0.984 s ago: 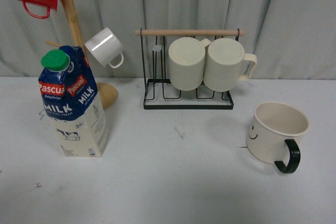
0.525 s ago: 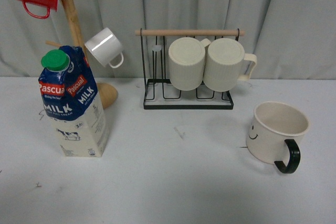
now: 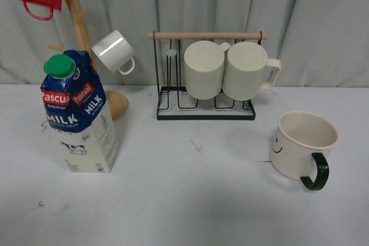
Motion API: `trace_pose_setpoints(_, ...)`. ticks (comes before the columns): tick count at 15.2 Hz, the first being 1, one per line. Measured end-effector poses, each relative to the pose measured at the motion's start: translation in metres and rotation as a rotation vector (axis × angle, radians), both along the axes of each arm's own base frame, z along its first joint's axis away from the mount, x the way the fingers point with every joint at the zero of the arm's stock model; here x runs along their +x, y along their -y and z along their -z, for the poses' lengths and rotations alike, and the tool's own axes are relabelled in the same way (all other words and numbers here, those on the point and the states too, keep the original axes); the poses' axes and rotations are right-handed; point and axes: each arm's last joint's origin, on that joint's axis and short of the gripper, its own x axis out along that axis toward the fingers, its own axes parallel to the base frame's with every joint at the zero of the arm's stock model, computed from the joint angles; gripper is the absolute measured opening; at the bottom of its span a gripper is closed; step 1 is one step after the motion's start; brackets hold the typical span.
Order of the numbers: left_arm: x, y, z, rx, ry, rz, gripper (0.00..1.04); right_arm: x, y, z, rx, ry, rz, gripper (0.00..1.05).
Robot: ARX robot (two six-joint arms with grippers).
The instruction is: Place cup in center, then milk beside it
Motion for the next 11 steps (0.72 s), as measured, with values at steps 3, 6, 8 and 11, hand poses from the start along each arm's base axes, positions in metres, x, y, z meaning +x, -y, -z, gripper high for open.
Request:
trace_pose_setpoints(3, 0.000, 0.000, 0.000, 0.000, 0.000, 0.000, 0.98, 0.088, 0.014, 0.001, 0.098, -0.184, 0.192, 0.98)
trace_pose_setpoints(6, 0.000, 0.000, 0.000, 0.000, 0.000, 0.000, 0.98, 0.160, 0.014, 0.036, 0.150, -0.502, 0.348, 0.98)
trace_pose_setpoints(8, 0.000, 0.000, 0.000, 0.000, 0.000, 0.000, 0.98, 0.190, 0.006, 0.048, 0.146, -0.581, 0.393, 0.98)
trace_pose_setpoints(11, 0.000, 0.000, 0.000, 0.000, 0.000, 0.000, 0.98, 0.229, -0.014, 0.074, 0.123, -0.723, 0.417, 0.98)
